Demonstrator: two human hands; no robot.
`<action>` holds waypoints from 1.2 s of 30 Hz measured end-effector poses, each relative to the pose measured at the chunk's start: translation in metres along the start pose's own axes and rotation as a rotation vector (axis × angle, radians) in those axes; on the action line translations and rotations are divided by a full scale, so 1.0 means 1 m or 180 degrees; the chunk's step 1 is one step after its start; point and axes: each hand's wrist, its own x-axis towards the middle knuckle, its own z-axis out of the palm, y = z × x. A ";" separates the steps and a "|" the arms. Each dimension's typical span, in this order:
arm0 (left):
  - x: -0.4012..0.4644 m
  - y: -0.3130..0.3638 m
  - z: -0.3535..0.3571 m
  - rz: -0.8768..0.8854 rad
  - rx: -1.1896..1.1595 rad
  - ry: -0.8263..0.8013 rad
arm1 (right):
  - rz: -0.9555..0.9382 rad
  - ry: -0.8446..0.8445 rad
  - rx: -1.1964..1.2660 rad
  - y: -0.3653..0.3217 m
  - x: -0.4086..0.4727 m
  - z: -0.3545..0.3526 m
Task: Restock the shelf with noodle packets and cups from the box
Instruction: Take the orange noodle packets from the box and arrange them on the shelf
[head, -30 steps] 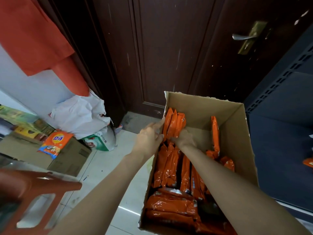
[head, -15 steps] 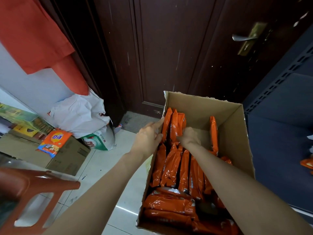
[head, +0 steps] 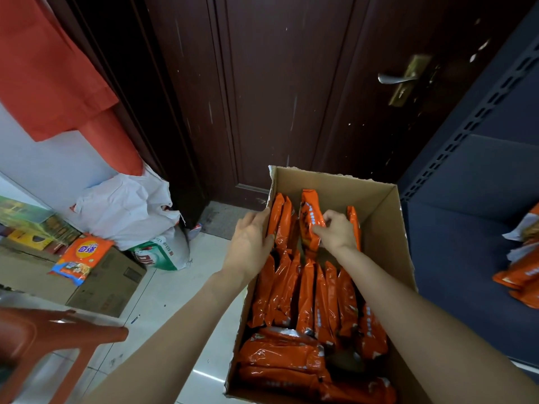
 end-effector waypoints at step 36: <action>0.047 0.055 0.005 0.0507 0.0649 0.0202 | 0.0645 -0.0483 -0.1204 0.040 -0.008 -0.034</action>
